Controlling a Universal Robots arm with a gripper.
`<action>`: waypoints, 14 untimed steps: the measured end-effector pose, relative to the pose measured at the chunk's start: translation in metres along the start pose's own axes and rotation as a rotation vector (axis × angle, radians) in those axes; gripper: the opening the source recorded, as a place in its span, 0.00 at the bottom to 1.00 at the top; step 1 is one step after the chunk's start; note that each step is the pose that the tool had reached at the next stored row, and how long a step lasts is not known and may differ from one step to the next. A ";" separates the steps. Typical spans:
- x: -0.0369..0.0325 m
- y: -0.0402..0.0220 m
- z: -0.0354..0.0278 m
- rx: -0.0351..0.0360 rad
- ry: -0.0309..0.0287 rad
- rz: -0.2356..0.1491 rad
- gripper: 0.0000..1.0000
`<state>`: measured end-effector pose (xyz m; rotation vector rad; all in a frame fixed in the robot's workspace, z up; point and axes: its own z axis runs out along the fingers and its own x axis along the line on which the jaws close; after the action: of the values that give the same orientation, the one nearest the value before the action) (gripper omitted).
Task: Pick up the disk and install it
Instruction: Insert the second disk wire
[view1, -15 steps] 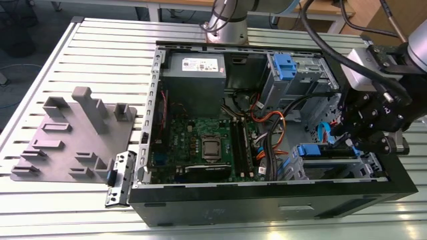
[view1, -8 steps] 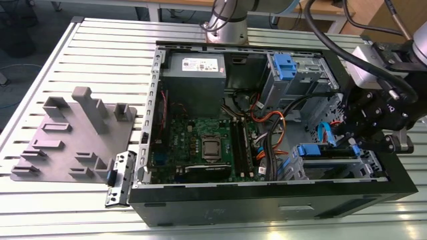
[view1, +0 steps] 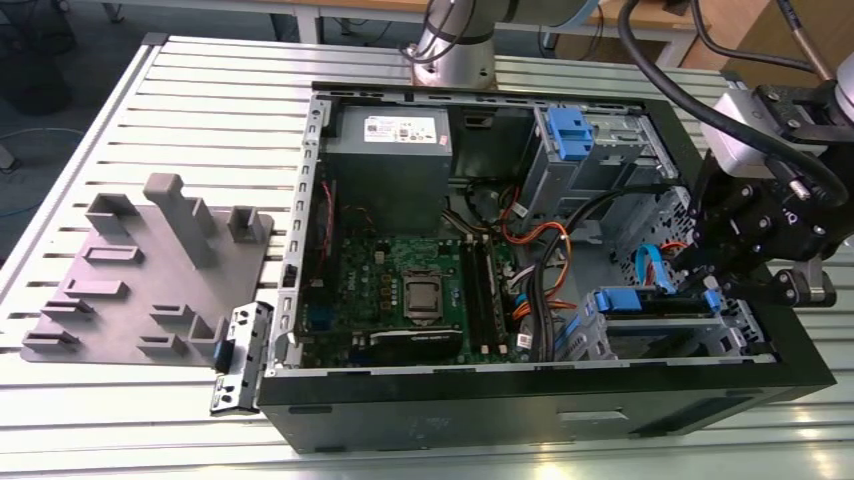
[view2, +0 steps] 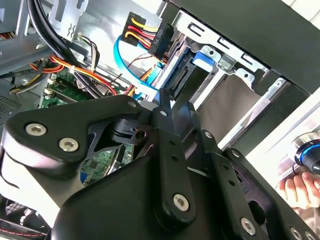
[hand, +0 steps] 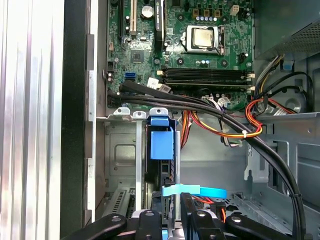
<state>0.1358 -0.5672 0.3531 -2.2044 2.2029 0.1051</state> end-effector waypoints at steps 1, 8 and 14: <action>0.0000 0.0000 0.0000 0.0000 -0.0002 0.000 0.29; 0.0000 0.0000 0.0000 0.0000 -0.0002 0.000 0.29; -0.0047 0.0000 0.0003 0.0000 -0.0002 0.000 0.29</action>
<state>0.1358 -0.5625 0.3531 -2.2043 2.2028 0.1053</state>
